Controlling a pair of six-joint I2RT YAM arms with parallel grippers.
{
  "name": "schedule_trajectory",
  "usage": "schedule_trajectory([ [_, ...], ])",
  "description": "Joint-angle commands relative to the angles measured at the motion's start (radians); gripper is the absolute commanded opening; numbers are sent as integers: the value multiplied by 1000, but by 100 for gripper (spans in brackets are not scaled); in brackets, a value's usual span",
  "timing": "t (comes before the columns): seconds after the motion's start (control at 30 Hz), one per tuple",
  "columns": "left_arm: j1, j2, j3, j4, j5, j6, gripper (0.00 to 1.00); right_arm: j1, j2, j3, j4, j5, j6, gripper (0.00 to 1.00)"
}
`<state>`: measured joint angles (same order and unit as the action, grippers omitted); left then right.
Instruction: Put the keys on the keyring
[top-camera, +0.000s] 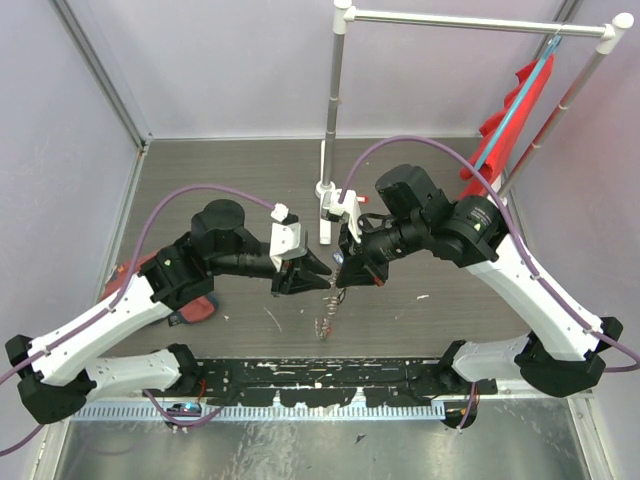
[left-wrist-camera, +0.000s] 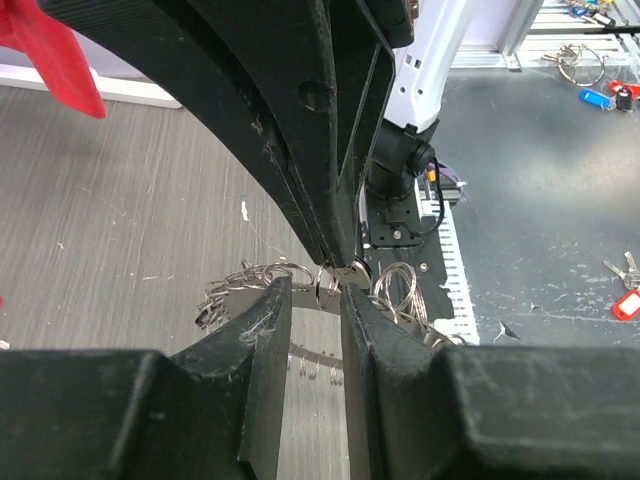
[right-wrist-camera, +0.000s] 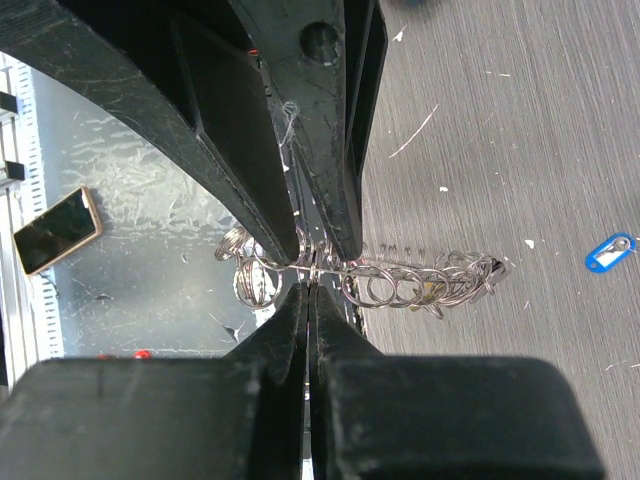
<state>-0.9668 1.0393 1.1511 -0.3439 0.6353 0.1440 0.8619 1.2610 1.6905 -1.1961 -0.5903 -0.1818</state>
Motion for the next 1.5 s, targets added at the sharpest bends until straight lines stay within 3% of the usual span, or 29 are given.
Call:
schedule_trajectory([
  [0.0, -4, 6, 40, -12, 16, 16, 32, 3, -36, 19, 67, -38, -6, 1],
  [0.5, -12, 19, 60, -20, 7, 22, 25, 3, -40, 2, 92, -40, -2, 1],
  [0.67, -13, 23, 62, -24, 1, 23, 16, 4, -42, 0, 99, -39, -2, 1],
  [0.77, -15, 21, 64, -27, -7, 25, 2, 3, -48, -4, 108, -37, -2, 1],
  [0.93, -15, 5, 59, -20, -28, 22, 0, 3, -69, -18, 149, -27, 12, 1],
  [1.03, -15, -14, 37, 16, -57, 0, 0, 3, -92, -38, 194, 6, 35, 20],
  [1.13, -15, -40, 10, 61, -85, -26, 0, 3, -134, -76, 259, 55, 74, 31],
  [1.47, -16, -131, -90, 225, -178, -132, 0, 3, -286, -252, 527, 198, 318, 37],
])
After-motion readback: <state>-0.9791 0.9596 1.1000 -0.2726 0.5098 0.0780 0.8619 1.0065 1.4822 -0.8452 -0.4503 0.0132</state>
